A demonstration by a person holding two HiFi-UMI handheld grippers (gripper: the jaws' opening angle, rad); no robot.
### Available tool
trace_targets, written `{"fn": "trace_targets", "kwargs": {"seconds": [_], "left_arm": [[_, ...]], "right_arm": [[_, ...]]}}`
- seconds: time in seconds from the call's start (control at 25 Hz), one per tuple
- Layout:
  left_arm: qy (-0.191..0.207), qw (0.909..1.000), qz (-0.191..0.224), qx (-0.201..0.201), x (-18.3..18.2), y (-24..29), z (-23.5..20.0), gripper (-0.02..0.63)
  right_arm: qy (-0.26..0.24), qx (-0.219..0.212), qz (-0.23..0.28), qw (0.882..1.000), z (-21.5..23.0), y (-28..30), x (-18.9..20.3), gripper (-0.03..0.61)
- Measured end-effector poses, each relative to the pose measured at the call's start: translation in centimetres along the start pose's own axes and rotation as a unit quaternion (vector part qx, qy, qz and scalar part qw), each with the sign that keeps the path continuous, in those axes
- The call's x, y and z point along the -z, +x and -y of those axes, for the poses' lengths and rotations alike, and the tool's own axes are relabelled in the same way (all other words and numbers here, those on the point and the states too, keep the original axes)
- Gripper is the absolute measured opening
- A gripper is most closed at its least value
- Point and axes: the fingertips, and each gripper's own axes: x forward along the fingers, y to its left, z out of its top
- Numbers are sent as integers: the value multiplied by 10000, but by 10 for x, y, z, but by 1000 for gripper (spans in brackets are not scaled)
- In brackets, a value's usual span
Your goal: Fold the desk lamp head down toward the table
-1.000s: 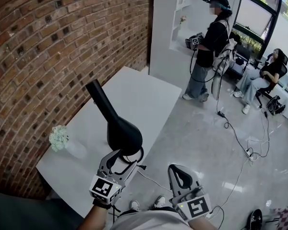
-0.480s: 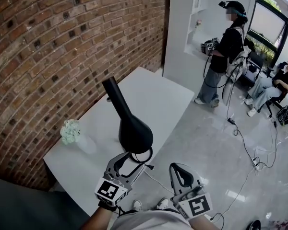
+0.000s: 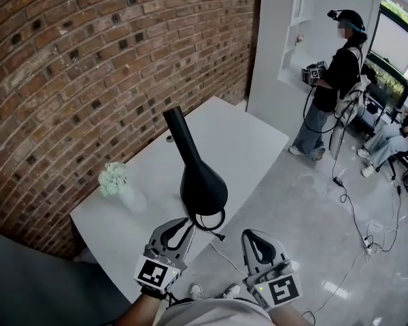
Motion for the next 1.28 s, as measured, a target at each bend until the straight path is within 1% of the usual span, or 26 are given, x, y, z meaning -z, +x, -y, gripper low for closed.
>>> {"fn": "trace_targets", "kwargs": {"seconds": [0.08, 0.4, 0.52, 0.68, 0.88, 1.0, 1.28], "left_arm": [[49, 9999, 11, -122, 0, -5, -3, 51], [190, 9990, -1, -400, -4, -20, -9, 9], [201, 9986, -46, -495, -2, -26, -10, 9], [248, 9981, 103, -550, -11, -30, -9, 8], [228, 9980, 73, -589, -11, -38, -7, 8], [205, 9976, 67, -665, -10, -43, -9, 8], [208, 9972, 68, -711, -8, -51, -8, 8]], "right_arm": [[-91, -109, -10, 9999, -3, 1, 0, 18], [-153, -357, 25, 9992, -13, 7, -4, 18], [-142, -423, 54, 9990, -16, 8, -6, 18], [-122, -509, 96, 9986, -21, 10, -7, 18], [-30, -624, 89, 9980, -28, 12, -5, 18], [-76, -714, 135, 9973, -34, 14, -4, 18], [-84, -785, 32, 9969, -41, 12, -2, 18]]}}
